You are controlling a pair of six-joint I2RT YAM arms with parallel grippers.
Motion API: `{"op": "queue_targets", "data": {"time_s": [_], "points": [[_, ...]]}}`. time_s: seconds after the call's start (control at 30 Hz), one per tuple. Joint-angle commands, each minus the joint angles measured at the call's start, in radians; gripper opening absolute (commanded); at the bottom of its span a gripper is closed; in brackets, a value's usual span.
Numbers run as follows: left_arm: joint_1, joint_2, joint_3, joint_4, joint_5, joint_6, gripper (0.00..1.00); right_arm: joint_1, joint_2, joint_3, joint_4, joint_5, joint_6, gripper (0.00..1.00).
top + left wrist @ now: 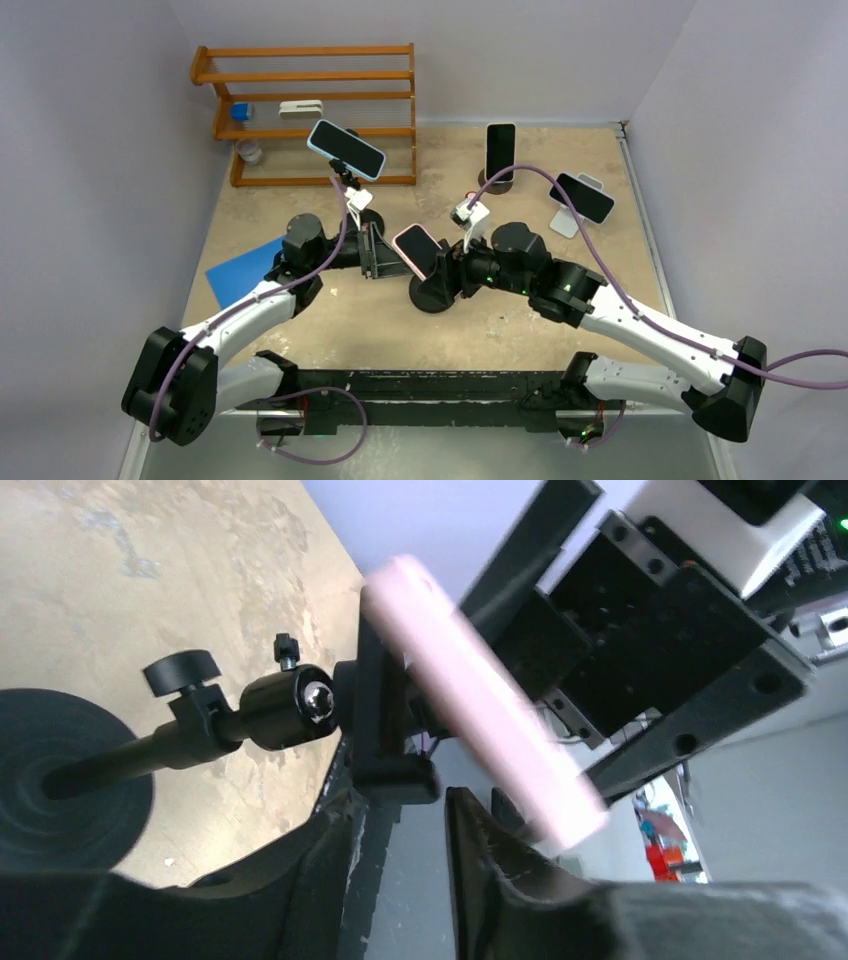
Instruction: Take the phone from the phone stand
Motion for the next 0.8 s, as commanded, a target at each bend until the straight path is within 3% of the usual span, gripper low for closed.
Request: {"op": "queue_targets", "data": {"time_s": [0.0, 0.27, 0.4, 0.63, 0.77], "points": [[0.018, -0.056, 0.050, -0.086, -0.039, 0.070, 0.41, -0.009, -0.095, 0.133, 0.134, -0.024, -0.003, 0.00], [0.018, -0.119, 0.065, -0.174, -0.065, 0.090, 0.56, -0.009, -0.120, 0.163, 0.113, -0.035, 0.001, 0.00], [0.018, -0.185, 0.071, -0.253, -0.102, 0.108, 0.60, -0.008, -0.135, 0.188, 0.123, 0.043, -0.045, 0.00], [0.018, -0.356, 0.169, -0.494, -0.276, 0.234, 0.63, -0.008, -0.130, 0.220, 0.159, 0.177, -0.145, 0.00], [0.018, -0.459, 0.223, -0.515, -0.413, 0.304, 0.63, -0.002, -0.090, 0.243, 0.218, 0.244, -0.207, 0.00]]}}
